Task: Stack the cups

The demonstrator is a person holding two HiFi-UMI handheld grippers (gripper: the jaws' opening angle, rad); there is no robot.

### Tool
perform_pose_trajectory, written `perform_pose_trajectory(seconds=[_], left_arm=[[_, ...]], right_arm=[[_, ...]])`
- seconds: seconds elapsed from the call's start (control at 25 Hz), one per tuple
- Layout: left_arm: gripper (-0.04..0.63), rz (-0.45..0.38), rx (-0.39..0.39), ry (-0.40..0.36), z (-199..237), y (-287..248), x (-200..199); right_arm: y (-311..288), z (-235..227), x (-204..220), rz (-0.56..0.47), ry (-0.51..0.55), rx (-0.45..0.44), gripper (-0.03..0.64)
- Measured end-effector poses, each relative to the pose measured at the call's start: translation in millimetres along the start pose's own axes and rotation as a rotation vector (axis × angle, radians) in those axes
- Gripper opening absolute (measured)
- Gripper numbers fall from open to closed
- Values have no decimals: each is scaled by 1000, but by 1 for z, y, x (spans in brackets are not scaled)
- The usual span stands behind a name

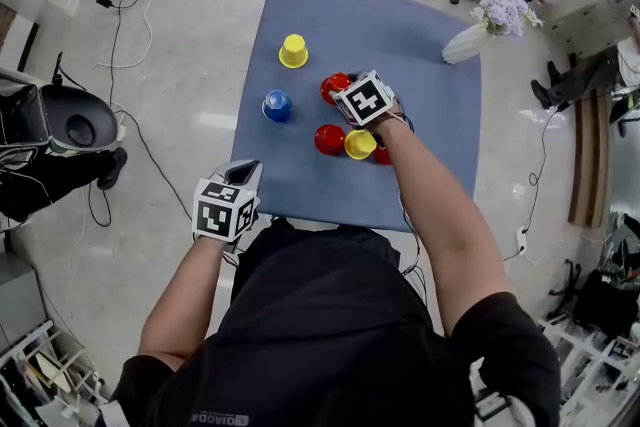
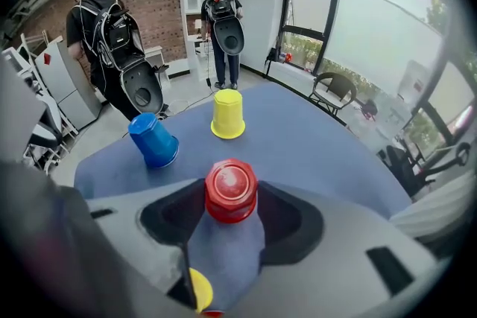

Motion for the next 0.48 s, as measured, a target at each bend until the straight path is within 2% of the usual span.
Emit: perform_pose_trajectory(seconds=[0.32, 0.48], left_arm=[[5, -6, 22, -24, 0, -9, -6], [5, -20, 37, -50, -8, -10, -16]], right_arm=[[29, -1, -9, -83, -15, -4, 221], [60, -3, -4, -138, -70, -8, 221]])
Point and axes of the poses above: the fingertips, and each gripper's own axes: y backward along the fingers, z to its left, x out of its underside, the point moved 8 cm from there along y, backward along the fingers, and after that the axes turned 12 degrees about -y, right-handed, at the moved point
